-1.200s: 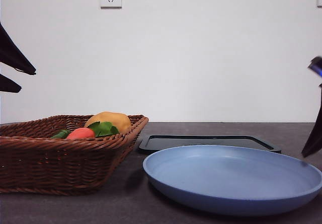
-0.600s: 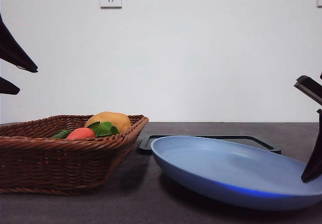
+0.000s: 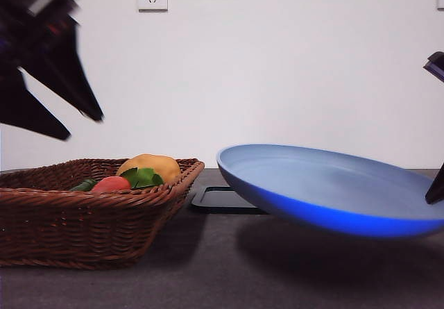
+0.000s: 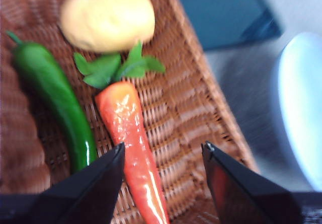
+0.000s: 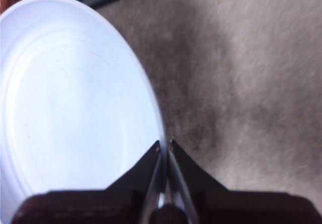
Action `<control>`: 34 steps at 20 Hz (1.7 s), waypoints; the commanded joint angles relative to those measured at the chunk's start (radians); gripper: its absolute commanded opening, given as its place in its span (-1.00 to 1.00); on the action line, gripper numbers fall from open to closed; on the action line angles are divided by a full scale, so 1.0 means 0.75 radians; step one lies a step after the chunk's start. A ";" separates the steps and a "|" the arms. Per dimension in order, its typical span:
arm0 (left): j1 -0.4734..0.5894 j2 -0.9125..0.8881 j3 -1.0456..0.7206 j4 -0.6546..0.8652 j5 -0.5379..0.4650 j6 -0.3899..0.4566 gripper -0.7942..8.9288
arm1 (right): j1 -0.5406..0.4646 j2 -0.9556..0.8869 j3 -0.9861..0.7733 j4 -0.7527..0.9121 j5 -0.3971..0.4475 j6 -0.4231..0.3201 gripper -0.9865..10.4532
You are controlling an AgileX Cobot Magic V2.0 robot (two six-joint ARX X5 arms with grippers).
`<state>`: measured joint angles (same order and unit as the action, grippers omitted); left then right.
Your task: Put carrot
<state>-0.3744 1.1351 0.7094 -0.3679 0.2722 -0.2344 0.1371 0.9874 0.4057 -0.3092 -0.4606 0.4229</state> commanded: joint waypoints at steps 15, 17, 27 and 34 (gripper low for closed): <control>-0.131 0.579 0.202 -0.003 -0.292 0.109 -0.28 | 0.001 -0.002 0.016 0.022 -0.002 0.010 -0.82; -0.131 0.577 0.202 -0.002 -0.288 0.109 -0.42 | 0.001 -0.002 0.016 0.022 0.000 0.010 -0.82; -0.133 0.351 0.387 -0.126 -0.113 0.135 -0.56 | 0.001 -0.001 0.016 0.015 0.065 0.081 -0.82; -0.391 0.319 0.501 0.183 0.255 0.033 -0.56 | 0.032 0.001 0.016 0.014 0.058 0.104 -0.82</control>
<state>-0.6529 1.3571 1.0752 -0.2367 0.4595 -0.2012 0.1577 0.9825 0.4057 -0.3103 -0.4107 0.4881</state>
